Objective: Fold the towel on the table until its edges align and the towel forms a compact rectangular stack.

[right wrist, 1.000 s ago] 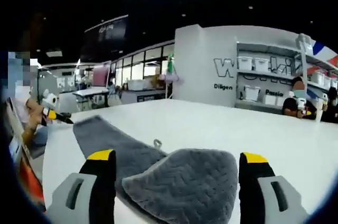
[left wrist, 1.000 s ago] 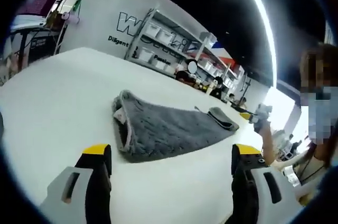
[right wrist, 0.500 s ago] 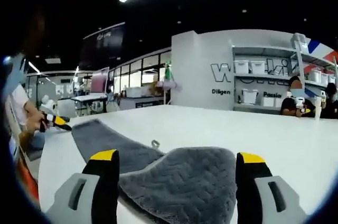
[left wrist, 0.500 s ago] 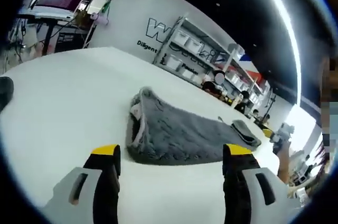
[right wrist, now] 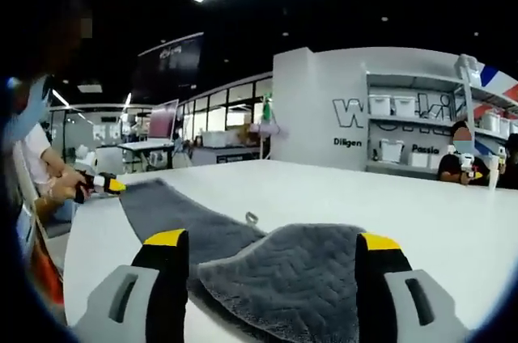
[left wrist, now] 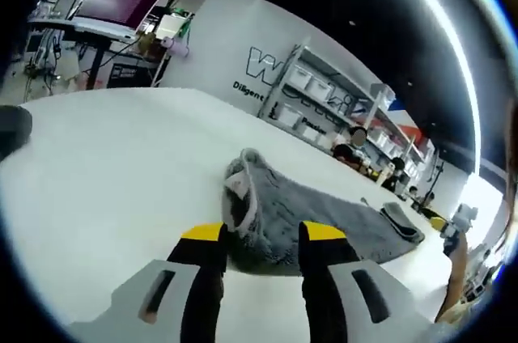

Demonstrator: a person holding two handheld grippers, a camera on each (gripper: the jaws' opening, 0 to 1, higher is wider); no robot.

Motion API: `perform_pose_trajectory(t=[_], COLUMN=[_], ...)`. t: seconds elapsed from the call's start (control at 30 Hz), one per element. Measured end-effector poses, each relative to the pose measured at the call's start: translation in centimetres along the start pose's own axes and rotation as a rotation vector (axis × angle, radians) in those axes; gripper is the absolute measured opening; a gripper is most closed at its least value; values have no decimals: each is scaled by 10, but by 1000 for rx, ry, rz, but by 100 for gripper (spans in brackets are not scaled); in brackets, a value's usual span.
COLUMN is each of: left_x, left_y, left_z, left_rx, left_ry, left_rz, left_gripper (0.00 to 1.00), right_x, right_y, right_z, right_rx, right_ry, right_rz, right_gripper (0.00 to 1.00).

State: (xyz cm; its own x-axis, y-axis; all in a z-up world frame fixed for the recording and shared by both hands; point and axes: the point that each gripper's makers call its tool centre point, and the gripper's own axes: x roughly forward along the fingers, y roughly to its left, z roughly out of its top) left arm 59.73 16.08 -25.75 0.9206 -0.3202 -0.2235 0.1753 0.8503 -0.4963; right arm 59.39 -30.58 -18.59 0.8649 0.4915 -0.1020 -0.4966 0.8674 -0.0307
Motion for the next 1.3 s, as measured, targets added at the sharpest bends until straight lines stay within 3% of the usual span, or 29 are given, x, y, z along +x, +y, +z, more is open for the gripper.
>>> perform_pose_trajectory(t=[0.13,0.3,0.47,0.7,1.03,1.3], left_x=[1,3,7,7,8,-3], left_y=[3,1,-4,-1,18,46], left_z=[2,6,6,13,29,50], left_rx=[-11,51,144,159,127,96], left_ry=[-4,-2,24,34,34,-5], left_rz=[-7,-27,-50,-57,-37,32], left_gripper=[25,6,4,3,3,3], right_x=[0,1,1,0,0,1], right_y=[2,4,5,2,4,10], right_z=[0,-2,-4,-5,-7,-8], right_rx=[-2,-2,4,11,12,4], right_ry=[-3,8,17,19,27,36], right_rz=[3,12,21,12,21,38], right_gripper=[85,85,85,88,89,89])
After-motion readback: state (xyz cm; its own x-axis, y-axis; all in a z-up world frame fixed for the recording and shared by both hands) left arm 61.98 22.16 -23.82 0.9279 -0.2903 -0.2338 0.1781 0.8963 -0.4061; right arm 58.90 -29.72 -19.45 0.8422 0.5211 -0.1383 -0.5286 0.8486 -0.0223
